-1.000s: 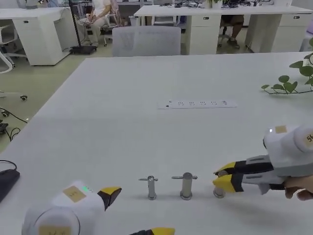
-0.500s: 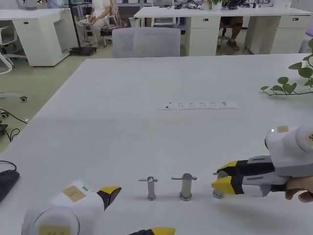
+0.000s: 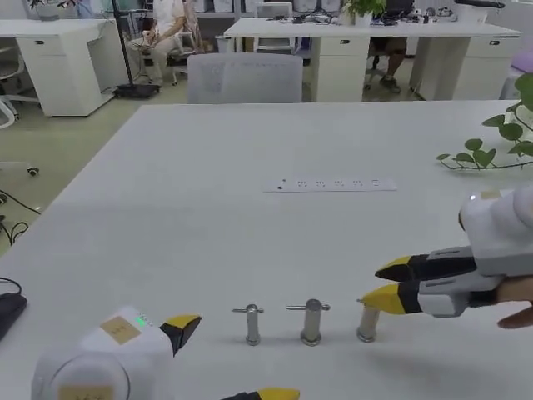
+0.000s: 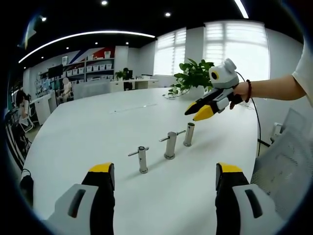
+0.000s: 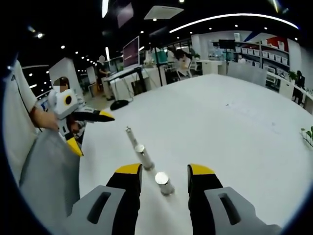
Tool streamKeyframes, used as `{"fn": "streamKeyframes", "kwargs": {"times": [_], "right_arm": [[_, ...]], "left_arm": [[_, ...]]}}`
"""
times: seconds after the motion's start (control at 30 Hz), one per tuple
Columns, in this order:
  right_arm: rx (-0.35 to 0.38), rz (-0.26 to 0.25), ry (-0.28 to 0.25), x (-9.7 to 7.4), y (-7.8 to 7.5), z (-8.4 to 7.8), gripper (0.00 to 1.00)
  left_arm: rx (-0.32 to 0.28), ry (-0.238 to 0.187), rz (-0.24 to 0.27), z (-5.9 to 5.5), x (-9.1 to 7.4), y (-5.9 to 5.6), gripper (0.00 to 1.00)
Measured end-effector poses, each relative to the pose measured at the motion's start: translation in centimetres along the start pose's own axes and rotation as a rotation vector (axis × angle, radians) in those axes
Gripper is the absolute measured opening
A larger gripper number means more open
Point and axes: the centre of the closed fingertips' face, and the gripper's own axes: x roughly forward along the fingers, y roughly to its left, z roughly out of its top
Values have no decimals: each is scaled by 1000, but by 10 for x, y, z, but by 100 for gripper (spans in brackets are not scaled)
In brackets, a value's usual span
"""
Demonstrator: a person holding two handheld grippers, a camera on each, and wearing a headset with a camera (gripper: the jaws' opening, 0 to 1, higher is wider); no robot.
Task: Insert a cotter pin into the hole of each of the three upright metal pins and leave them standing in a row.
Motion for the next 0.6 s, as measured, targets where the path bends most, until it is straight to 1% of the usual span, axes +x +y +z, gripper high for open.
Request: {"fn": "streamKeyframes", "kwargs": {"times": [0.2,0.23,0.43,0.5,0.6], "right_arm": [[8,-29,41,-9,-14,-2,39],[6,-36,57,-11,-18,-5,39],[5,-59,105,-15,-32,-15,39],[-4,-67,130,-16,-37,-20,39],[-3,-74,148,-17,-44,-25,38]], "left_arm": [[-6,-7,-1,2,0,0,87],[-8,-9,-1,2,0,0,88],[-8,-19,5,4,0,2,92],[-14,-19,4,4,0,1,93],[-17,-21,6,4,0,2,95]]}}
